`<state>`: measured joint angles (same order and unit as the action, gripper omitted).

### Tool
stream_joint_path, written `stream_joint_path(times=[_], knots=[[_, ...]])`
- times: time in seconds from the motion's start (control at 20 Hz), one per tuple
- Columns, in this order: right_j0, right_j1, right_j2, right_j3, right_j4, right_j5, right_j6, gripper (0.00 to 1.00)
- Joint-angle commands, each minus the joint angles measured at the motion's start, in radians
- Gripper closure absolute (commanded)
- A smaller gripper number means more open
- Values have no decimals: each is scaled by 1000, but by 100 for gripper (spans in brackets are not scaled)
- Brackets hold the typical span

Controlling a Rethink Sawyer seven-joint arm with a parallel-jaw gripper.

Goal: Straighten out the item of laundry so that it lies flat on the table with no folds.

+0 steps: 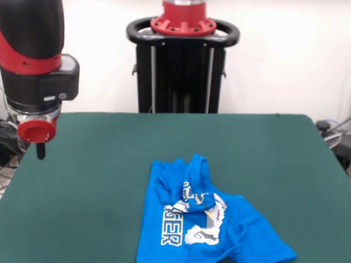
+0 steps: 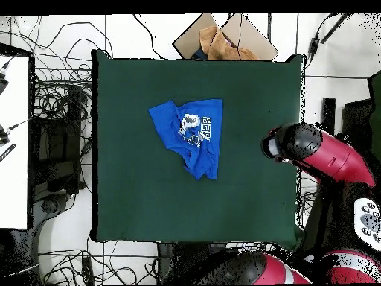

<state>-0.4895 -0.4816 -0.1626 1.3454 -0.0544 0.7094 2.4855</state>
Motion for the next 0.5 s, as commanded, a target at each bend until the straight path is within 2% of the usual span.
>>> stream_joint_path(times=[0.05,0.35,0.5], knots=[[-90,-87,180,74,-131,-29,-390,100],[3,-143,155,-17,-91,197,-235,100],[35,-162,160,-12,-46,236,-158,100]])
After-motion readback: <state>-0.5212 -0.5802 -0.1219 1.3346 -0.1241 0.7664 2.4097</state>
